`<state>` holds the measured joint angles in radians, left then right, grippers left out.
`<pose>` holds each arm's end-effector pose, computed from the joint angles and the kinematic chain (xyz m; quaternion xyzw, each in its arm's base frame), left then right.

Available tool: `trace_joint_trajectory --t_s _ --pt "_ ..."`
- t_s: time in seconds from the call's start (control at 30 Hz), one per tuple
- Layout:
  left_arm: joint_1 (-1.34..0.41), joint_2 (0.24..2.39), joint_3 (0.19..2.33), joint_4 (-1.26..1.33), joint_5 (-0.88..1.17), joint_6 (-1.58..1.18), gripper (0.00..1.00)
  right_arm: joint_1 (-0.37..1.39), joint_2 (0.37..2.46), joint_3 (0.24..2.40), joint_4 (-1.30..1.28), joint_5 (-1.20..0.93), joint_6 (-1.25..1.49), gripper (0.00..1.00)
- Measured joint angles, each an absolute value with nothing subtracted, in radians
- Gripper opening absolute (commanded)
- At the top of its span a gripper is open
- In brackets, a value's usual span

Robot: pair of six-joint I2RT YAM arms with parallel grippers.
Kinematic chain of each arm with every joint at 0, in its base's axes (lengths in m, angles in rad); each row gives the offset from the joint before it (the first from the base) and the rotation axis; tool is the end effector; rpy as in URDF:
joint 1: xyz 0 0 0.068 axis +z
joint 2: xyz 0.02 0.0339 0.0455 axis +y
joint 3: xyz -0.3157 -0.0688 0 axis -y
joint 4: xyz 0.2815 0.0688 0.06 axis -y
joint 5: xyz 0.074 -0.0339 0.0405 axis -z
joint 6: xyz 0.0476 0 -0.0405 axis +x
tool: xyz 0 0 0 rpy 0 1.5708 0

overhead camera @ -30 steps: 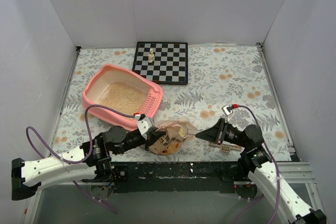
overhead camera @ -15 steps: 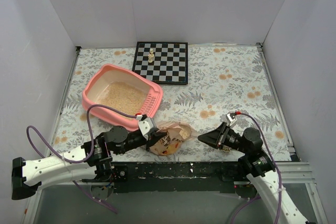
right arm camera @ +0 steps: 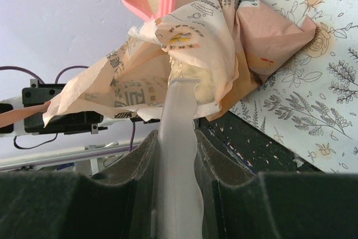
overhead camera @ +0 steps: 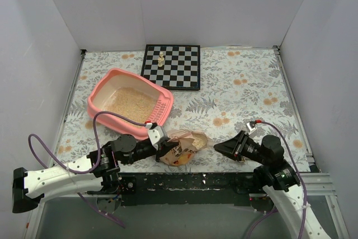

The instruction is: Fill the litter box with clean litter

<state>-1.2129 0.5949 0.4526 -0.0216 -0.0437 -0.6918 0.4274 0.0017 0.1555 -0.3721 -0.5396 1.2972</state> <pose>0.0600 -0.1544 0.2901 0.1828 0.7403 -0.5173 0.3885 0.0676 0.0577 0.1916 0.1654 0.7520 0.5933 0.2347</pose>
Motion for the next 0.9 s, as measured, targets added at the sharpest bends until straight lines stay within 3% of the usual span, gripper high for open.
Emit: trace_joint_trajectory --t_s 0.37,0.9 --pt "-1.213 0.585 0.453 -0.021 -0.044 -0.694 0.0 0.427 0.002 0.252 -0.49 -0.499 1.275 0.01" --pt "-1.213 0.481 0.434 -0.047 -0.134 -0.714 0.0 0.427 0.002 0.294 -0.447 -0.504 1.31 0.01"
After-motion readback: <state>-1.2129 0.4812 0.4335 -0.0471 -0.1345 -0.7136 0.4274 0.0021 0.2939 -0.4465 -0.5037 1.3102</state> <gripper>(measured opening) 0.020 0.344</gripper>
